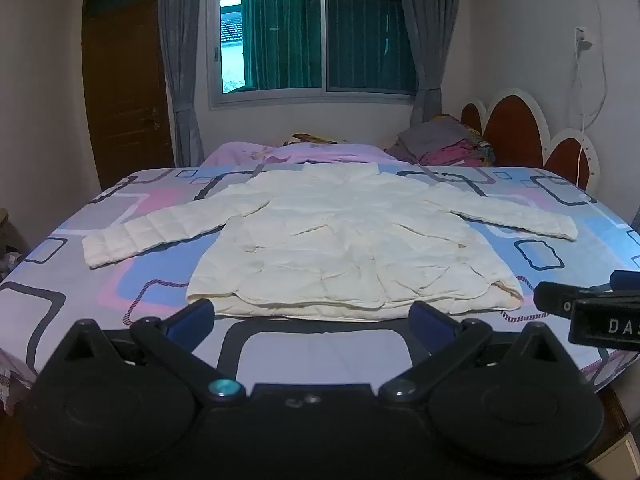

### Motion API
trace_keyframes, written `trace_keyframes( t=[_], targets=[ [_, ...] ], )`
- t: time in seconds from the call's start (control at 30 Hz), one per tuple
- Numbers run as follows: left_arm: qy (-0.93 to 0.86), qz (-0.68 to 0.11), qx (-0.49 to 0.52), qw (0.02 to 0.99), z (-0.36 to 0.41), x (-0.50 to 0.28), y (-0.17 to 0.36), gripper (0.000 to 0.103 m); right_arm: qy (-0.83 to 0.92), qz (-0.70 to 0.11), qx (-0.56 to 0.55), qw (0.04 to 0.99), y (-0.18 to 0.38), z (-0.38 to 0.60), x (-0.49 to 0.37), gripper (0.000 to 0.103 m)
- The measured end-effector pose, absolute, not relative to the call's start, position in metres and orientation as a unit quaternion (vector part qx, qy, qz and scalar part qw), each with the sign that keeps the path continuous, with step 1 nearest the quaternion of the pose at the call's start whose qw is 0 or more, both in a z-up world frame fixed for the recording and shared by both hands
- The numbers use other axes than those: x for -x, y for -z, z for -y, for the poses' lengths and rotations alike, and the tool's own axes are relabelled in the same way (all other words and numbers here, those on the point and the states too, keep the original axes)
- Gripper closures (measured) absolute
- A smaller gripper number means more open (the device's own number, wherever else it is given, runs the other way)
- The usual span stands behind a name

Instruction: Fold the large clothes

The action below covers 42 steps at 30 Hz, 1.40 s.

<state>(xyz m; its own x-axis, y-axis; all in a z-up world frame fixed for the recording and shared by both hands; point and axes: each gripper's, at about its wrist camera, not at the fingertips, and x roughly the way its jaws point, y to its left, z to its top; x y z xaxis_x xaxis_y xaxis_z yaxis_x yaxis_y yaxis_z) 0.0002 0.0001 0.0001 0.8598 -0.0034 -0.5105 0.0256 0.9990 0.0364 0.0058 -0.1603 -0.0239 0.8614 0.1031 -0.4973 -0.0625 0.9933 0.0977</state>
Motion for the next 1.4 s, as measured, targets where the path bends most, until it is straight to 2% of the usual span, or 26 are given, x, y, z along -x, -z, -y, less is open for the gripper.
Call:
trace_keyframes(
  t=[1.4],
  targets=[
    [0.001, -0.26, -0.027, 0.965, -0.01, 0.0, -0.007, 0.0, -0.048, -0.257, -0.039, 0.965, 0.014, 0.147, -0.012, 0.0]
  ],
)
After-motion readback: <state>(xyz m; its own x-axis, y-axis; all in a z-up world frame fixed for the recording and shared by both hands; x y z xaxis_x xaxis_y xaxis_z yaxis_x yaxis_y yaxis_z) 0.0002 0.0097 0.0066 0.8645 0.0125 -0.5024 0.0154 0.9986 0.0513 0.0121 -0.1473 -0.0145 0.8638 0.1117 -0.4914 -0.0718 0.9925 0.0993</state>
